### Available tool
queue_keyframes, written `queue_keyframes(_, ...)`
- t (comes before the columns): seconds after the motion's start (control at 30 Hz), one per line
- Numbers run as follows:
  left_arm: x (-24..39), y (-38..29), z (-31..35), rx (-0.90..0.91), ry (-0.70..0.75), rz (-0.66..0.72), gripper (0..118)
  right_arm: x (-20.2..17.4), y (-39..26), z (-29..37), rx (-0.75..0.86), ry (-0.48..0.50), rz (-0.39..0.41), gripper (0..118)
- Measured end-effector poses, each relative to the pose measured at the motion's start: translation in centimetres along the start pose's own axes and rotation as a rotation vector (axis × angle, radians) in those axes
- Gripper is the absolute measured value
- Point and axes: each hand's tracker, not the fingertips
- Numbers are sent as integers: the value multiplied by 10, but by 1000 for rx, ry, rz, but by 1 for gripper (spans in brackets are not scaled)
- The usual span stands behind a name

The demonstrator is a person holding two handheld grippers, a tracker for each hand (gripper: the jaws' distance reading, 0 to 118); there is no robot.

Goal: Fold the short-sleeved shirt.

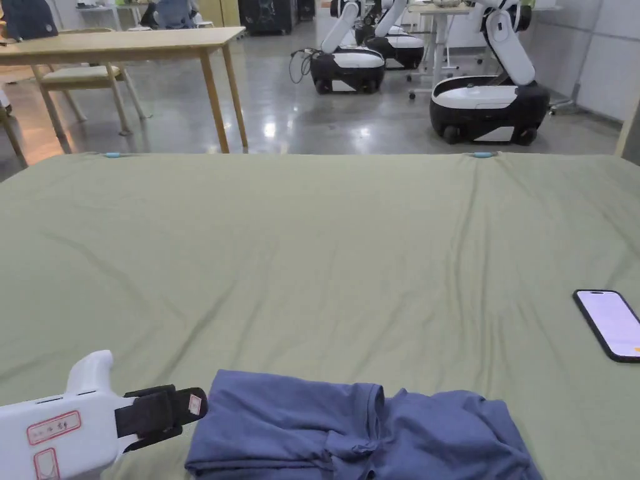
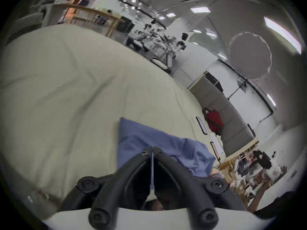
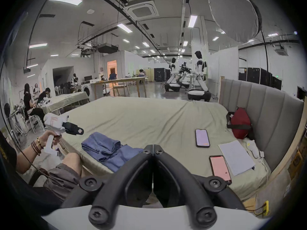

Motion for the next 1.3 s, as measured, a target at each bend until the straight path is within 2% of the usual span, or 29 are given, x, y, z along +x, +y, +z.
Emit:
queue_keyframes(0.03,-9,0,-2,-8,-17,28,12,0,0,-2,-8,-3,1,0)
queue_keyframes(0.07,-17,1,-5,-17,-45,45,49,0,-1,-4,-13,3,3,0)
queue_keyframes(0.1,-17,1,-12,-35,-77,76,92,0,-2,-4,-12,7,3,0)
queue_keyframes(0.13,-24,1,-21,-81,-109,101,115,-1,-1,-5,-7,9,1,0)
queue_keyframes(0.17,-29,0,-29,-104,-156,125,118,-2,-1,-5,-3,16,-2,0)
queue_keyframes(0.2,-34,0,-37,-120,-202,159,118,-2,0,-5,4,22,-4,0)
queue_keyframes(0.27,-30,-1,-57,-208,-200,193,118,-4,2,-3,12,24,-10,0)
queue_keyframes(0.37,-33,1,-86,-193,-246,123,118,-5,4,0,18,16,-11,0)
queue_keyframes(0.47,-22,7,-110,-253,-309,150,114,-7,9,2,14,6,-21,0)
queue_keyframes(0.5,-22,6,-117,-266,-313,140,103,-7,9,3,12,4,-23,0)
queue_keyframes(0.53,-16,6,-122,-275,-307,113,71,-7,8,4,10,2,-24,0)
queue_keyframes(0.57,-11,5,-123,-278,-263,70,11,-8,7,5,8,-1,-23,0)
queue_keyframes(0.63,-5,-1,-128,-292,-4,-55,11,-8,6,7,-3,-13,-25,0)
queue_keyframes(0.67,-8,-3,-129,-325,-42,-41,11,-8,6,8,-8,-15,-25,0)
queue_keyframes(0.7,-7,1,-124,-278,-105,-22,11,-7,5,9,-14,-18,-24,0)
queue_keyframes(0.83,-14,8,-96,-239,-106,-9,11,-6,4,11,-29,-33,-22,0)
queue_keyframes(0.93,-37,16,-56,-197,-25,-12,11,-5,4,12,-27,-36,-24,1)
queue_keyframes(1.03,-65,21,-16,-152,75,71,11,-5,3,10,-34,-37,-25,1)
queue_keyframes(1.1,-72,23,3,-127,137,72,11,-4,2,9,-39,-32,-24,1)
queue_keyframes(1.17,-54,24,15,-119,164,47,11,-4,1,7,-44,-23,-26,1)
queue_keyframes(1.3,18,29,13,-97,47,-34,11,-3,-1,4,-64,-26,-25,1)
